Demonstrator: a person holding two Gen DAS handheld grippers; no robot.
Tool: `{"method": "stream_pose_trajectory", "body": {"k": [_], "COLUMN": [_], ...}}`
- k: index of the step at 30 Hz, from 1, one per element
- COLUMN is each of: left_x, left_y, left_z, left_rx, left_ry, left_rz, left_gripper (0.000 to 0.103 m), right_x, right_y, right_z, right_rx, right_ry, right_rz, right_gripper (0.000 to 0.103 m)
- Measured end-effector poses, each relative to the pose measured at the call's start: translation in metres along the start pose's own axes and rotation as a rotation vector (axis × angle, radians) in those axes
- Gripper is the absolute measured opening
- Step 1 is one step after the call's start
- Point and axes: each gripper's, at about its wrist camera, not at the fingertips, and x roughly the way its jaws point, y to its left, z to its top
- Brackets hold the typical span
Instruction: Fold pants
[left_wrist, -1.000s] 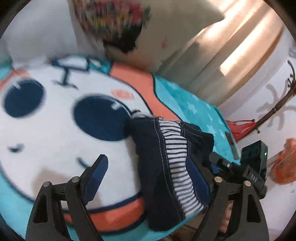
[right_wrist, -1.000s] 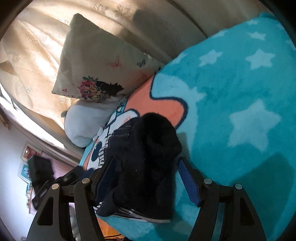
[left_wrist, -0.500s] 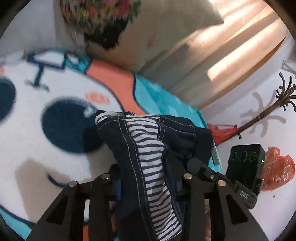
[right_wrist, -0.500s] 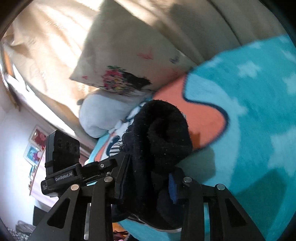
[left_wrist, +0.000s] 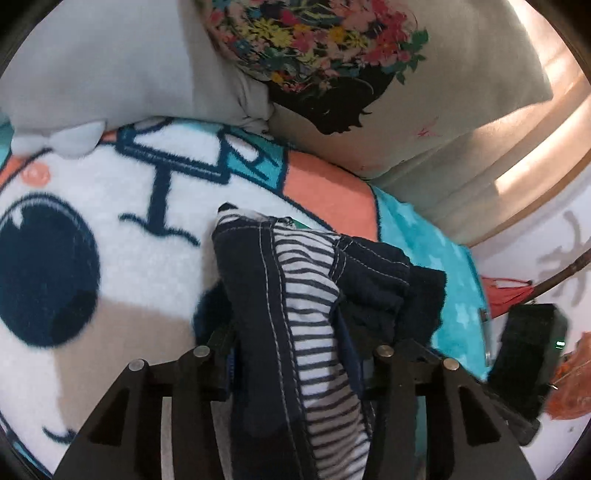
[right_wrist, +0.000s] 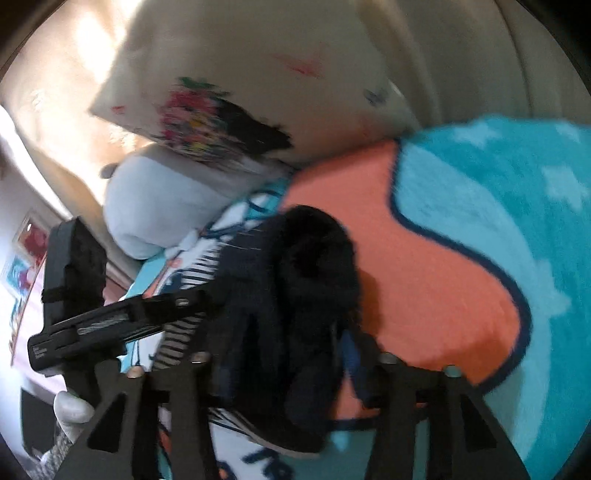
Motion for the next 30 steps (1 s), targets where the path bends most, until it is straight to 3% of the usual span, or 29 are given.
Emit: {"method": "stream_pose_trajectory", "body": {"k": [3, 5, 7, 9, 12, 15, 18, 20, 24, 30], "left_x": [-0.022, -0.04, -0.053, -0.056, -0.048, -0.032, -0.033, -0.04, -0.06, -0.09], "left_y": [-0.004, -0.005, -0.008, -0.011, -0.014, -0.009, -0.008, -0.01, -0.013, -0.025], "left_z": [-0.003, -0.009, -0.017, -0.026, -0.04, -0.049, -0.052, -0.053, -0.062, -0.079], "left_rx": [0.007, 0.008, 0.008, 0.018, 0.038, 0.039, 0.042, 0.06, 0.062, 0.101], "left_ry": [-0.051, -0.096, -0.131, -0.147, -0.129, -0.084, -0.09, -0.121, -0.181, -0.291], "left_rz": [-0.002, 0.001, -0.001, -0.007, 0.004, 0.049, 0.053, 0.045, 0.055, 0.125], "left_gripper": [0.044, 0.044, 0.044, 0.045, 0.046, 0.046, 0.046, 0.046, 0.046, 0.051], "right_x": [-0.022, -0.05, -0.073, -0.077, -0.054, -0.013, 0.014, 0.005, -0.021, -0.055], "right_y": [-0.012, -0.01, -0.003, 0.005, 0.012, 0.008, -0.005, -0.003, 0.007, 0.002], "right_z": [0.002, 0.006, 0.014, 0.021, 0.027, 0.023, 0.014, 0.01, 0.002, -0.019], "right_rx": [0.068, 0.073, 0.072, 0.08, 0.1, 0.128, 0.178, 0.18, 0.124, 0.166], "right_ry": [-0.039, -0.132, -0.204, -0.219, -0.157, -0.079, -0.031, -0.057, -0.118, -0.183], "right_rz": [0.027, 0.04, 0.111, 0.209, 0.306, 0.254, 0.212, 0.227, 0.174, 0.124], "right_gripper": [0.063, 0.063, 0.064, 0.064, 0.064, 0.064, 0.063, 0.063, 0.068, 0.069]}}
